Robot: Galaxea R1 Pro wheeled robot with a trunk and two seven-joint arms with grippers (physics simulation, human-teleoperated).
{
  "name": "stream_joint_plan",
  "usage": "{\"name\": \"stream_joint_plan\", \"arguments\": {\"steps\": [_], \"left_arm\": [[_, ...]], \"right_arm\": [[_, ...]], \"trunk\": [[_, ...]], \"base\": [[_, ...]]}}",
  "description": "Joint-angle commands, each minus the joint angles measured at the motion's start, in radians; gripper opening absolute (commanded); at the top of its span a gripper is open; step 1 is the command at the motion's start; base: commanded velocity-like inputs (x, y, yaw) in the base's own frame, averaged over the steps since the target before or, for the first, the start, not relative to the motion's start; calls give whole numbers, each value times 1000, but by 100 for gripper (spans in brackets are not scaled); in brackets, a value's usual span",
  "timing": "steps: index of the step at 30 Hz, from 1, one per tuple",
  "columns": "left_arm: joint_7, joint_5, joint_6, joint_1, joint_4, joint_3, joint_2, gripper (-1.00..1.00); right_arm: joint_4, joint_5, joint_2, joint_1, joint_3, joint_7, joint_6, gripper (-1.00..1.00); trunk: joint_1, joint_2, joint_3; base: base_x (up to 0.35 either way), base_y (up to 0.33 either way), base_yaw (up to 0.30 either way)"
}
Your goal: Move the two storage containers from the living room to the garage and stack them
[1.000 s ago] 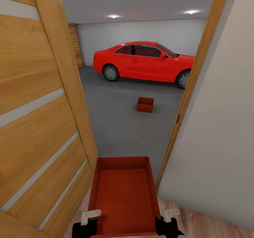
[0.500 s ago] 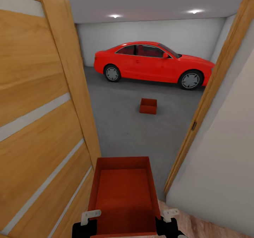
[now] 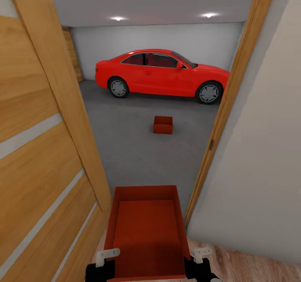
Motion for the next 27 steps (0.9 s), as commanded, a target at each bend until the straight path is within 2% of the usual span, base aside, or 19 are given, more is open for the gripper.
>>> {"name": "stream_joint_plan", "arguments": {"steps": [1,5,19,27], "left_arm": [[10,2,8,0,35,-6,-1,-100],[11,2,9,0,35,-6,-1,-100],[10,2,9,0,35,-6,-1,-100],[10,2,8,0,35,-6,-1,-100]], "right_arm": [[-3,5,17,-1,-10,14,-29,-100],[-3,5,17,-1,-10,14,-29,-100],[-3,5,17,-1,-11,14,-29,-100],[-3,5,17,-1,-11,14,-29,-100]], "trunk": [[1,-2,-2],[1,-2,-2],[1,-2,-2],[1,-2,-2]], "base": [[0,0,-85],[110,77,-31],[237,187,-6],[14,10,-232]]}}
